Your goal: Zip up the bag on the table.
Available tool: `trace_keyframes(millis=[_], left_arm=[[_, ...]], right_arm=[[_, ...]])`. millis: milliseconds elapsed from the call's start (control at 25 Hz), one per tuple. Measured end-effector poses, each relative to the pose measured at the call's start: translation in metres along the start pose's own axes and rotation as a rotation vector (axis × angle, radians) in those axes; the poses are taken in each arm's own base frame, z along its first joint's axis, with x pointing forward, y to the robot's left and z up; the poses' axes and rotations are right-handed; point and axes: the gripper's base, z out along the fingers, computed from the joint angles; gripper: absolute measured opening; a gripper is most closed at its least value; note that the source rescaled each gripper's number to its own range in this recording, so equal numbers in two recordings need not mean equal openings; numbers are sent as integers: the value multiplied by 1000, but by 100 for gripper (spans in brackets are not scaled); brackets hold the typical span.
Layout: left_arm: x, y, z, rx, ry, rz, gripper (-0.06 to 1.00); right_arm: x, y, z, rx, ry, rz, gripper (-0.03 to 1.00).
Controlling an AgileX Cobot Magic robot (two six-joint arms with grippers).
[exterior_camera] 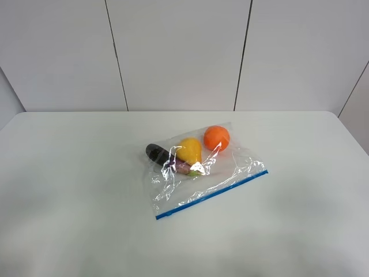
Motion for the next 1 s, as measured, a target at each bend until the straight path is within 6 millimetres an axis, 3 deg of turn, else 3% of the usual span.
trace_keyframes(millis=[1000], left_arm=[[0, 0, 0, 0, 0, 0, 100]], right_arm=[[1, -1, 1, 8, 3, 6, 96]])
